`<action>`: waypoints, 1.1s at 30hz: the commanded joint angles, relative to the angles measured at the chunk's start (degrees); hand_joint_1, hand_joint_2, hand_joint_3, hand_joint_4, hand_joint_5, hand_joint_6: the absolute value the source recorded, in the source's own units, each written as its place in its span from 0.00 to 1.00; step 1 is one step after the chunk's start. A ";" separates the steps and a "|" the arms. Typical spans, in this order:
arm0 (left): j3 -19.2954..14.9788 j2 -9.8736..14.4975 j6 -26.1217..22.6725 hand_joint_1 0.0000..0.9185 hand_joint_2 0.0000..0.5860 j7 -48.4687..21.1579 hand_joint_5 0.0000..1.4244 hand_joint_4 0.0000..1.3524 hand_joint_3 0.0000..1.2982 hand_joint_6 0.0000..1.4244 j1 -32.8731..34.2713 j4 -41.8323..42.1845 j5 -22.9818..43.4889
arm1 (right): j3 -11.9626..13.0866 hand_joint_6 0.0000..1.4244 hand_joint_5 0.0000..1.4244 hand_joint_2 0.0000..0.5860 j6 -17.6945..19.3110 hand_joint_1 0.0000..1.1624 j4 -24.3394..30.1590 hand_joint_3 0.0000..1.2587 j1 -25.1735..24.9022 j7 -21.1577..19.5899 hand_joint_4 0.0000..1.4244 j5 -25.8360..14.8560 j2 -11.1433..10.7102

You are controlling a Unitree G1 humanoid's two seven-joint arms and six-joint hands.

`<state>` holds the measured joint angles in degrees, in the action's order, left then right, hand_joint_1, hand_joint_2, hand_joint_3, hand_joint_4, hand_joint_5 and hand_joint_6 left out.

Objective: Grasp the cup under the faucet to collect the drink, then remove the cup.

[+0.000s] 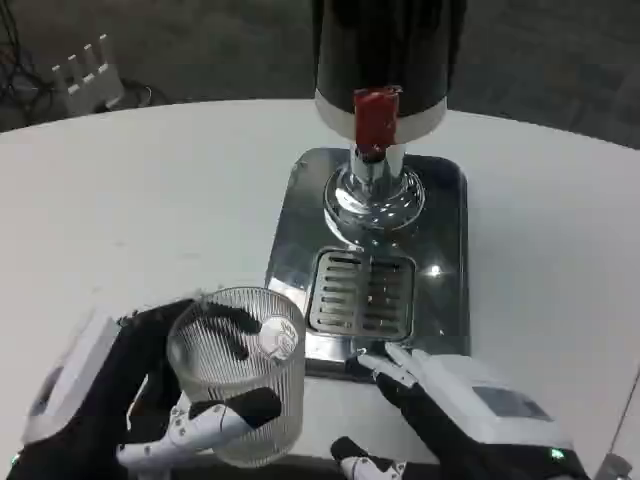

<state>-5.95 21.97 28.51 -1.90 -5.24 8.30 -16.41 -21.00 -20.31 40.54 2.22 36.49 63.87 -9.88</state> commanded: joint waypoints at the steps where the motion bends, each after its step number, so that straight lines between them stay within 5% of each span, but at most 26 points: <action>1: -0.42 0.12 0.03 0.50 0.38 -0.22 0.94 0.82 0.78 1.00 0.02 0.38 0.51 | 0.17 0.08 0.00 0.73 0.29 0.27 0.34 0.10 0.28 0.74 0.00 0.61 -0.01; 25: -0.39 -0.61 -1.00 0.50 0.38 1.37 0.94 0.82 0.78 1.00 3.05 -1.95 -1.23 | 1.68 0.09 0.00 0.73 -0.43 0.27 2.39 0.10 1.51 1.68 0.00 2.25 0.96; 33: 0.04 -0.49 -2.24 0.50 0.38 5.16 0.94 0.82 0.78 1.00 11.16 -10.21 -6.49 | 3.50 0.09 0.00 0.73 0.06 0.27 5.05 0.10 4.31 1.92 0.00 1.94 0.83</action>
<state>-5.87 21.31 26.46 0.71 3.27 0.49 -21.59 -18.25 -20.55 43.75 5.07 38.07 65.95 -9.18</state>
